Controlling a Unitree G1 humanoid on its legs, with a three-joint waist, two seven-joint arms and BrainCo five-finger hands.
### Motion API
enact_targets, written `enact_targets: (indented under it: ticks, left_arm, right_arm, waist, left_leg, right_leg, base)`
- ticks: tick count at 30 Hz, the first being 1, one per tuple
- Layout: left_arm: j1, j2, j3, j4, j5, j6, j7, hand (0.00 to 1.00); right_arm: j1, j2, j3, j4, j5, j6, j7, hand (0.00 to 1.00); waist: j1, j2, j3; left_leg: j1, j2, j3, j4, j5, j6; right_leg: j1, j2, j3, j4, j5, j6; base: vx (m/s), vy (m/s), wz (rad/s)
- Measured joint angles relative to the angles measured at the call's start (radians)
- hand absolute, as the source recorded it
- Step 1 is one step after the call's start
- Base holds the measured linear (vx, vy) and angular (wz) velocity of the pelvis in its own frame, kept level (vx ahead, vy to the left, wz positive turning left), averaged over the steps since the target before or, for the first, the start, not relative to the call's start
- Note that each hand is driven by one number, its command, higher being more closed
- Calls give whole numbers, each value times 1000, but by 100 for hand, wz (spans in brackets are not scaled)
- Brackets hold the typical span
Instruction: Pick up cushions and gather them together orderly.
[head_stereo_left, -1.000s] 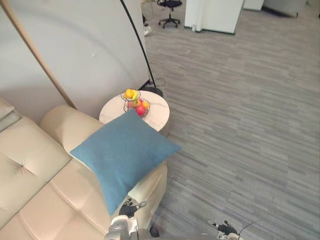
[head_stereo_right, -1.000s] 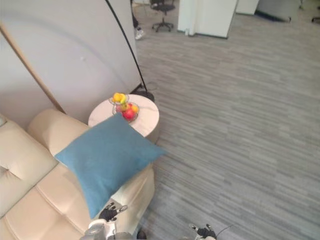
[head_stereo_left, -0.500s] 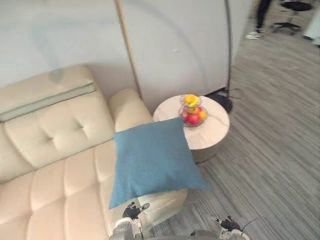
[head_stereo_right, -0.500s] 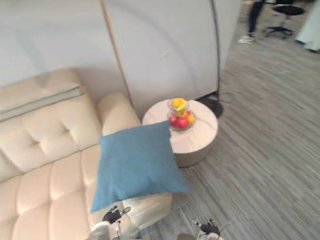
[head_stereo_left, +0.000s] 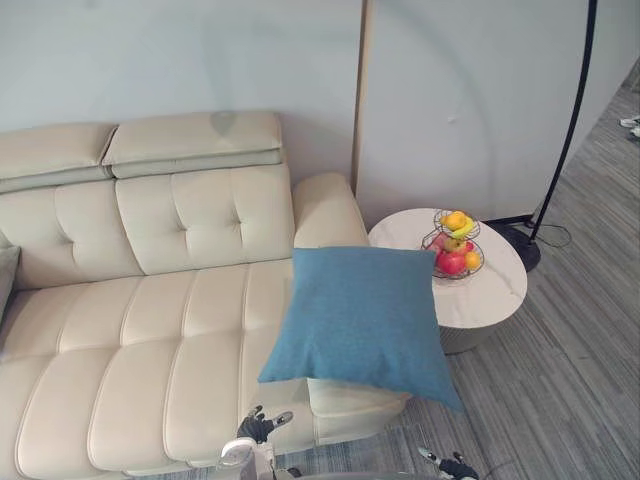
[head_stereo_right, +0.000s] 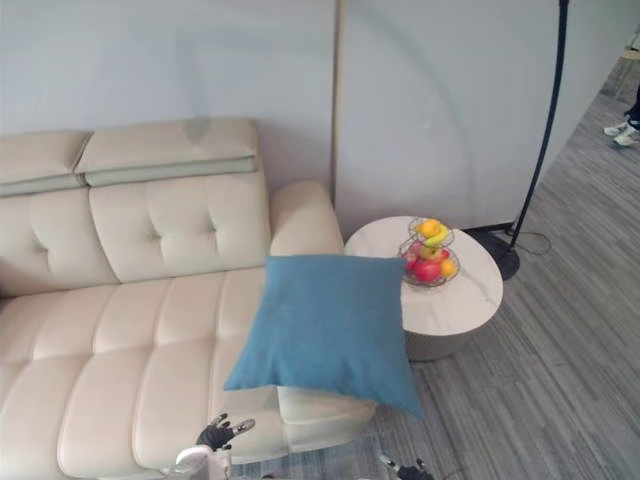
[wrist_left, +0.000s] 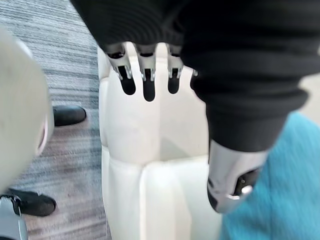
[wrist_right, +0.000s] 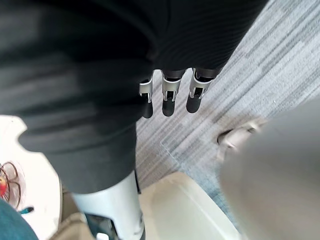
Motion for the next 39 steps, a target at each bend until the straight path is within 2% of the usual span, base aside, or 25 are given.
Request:
enact_targets:
  ticks: [3,5,7,10,14,20,22,25,26,29,32,37,38,39]
  left_arm:
    - [7,78,62,-24,-2,6,5,0]
    - [27,157,146,-113,-2,4,11,0]
    - [41,188,168,-171,-2,-2,23,0]
    - [43,219,201,-267,-11,-12,33,0]
    - [34,211,190,-348,-37,-29,50,0]
    - [-31,189,68,-379,-61,-33,71,0]
    - [-55,171,-6,-379,-59,-33,69,0]
    - [-82,146,-54,-374,-58,-32,68,0]
    - [-103,138,-68,-365,-56,-32,71,0]
    - [-189,127,-134,-338,-51,-24,84,0]
    - [-300,100,-218,-329,-47,-13,115,0]
    - [-408,65,-277,-329,-40,-4,157,0]
    - [-423,67,-286,-329,-40,-3,158,0]
    - [-440,70,-291,-331,-41,-2,166,0]
  right_arm:
    - [-11,-76,-46,-86,0,1,-1,0]
    - [-29,-164,-67,-235,-3,-8,-2,0]
    - [-40,-200,-72,-285,-12,-21,-2,0]
    - [-77,-251,-69,-377,-39,-30,-1,0]
    - [-135,-262,-18,-397,-29,-40,7,0]
    - [-162,-259,155,-427,2,-39,45,0]
    - [-182,-254,206,-427,1,-39,53,0]
    - [-202,-236,225,-426,1,-38,60,0]
    - [-221,-225,233,-426,1,-38,59,0]
    - [-290,-216,286,-425,1,-33,47,0]
    - [-358,-177,308,-429,5,-34,14,0]
    - [-380,-146,347,-495,44,-41,-27,0]
    - [-384,-143,356,-508,44,-42,-33,100]
    - [-390,-142,374,-519,47,-45,-45,100]
  waist:
    - [-1,0,-5]
    - [-2,7,-12]
    - [-6,5,-13]
    - [-5,5,-13]
    - [-7,7,-15]
    - [-15,9,-14]
    - [-21,10,-9]
    - [-28,14,9]
    - [-31,18,32]
    - [-39,25,121]
    - [-35,12,170]
    - [-25,5,191]
    - [-23,6,193]
    - [-21,6,194]
  left_leg:
    - [17,-5,-3,-24,4,0]
    - [22,-7,3,-46,8,-1]
    - [22,-8,1,-47,8,-1]
    - [19,-6,-2,-48,7,-1]
    - [7,-1,-23,-47,7,-1]
    - [-18,0,-41,-47,8,0]
    - [-35,-2,-51,-42,8,0]
    - [-66,-3,-59,-32,12,4]
    - [-84,-2,-60,-29,19,9]
    - [-166,4,-59,-1,39,15]
    - [-305,21,-56,88,39,15]
    - [-416,33,-40,166,34,13]
    - [-432,38,-37,178,32,11]
    - [-451,45,-31,187,28,7]
  right_leg:
    - [13,5,6,-16,1,-1]
    - [11,17,38,-34,7,-11]
    - [9,21,47,-47,8,-11]
    - [9,29,60,-69,14,-12]
    - [8,40,74,-106,34,-15]
    - [10,47,87,-153,65,-19]
    - [6,47,86,-170,78,-17]
    - [-24,47,86,-166,83,-20]
    - [-42,47,86,-164,89,-21]
    - [-132,44,100,-105,97,-22]
    - [-290,35,134,18,89,-27]
    - [-408,22,152,106,61,-26]
    - [-426,21,152,119,59,-29]
    - [-450,23,152,131,59,-31]
  base:
    - [69,15,2]
    - [57,27,-7]
    - [19,14,-1]
    - [50,-3,-7]
    - [46,-15,-13]
    - [38,2,0]
    - [0,15,7]
    - [-46,16,7]
    - [-87,11,4]
    - [-157,8,0]
    - [-162,-2,0]
    - [-134,-19,-2]
    - [-174,-36,-8]
    - [-155,-32,-9]
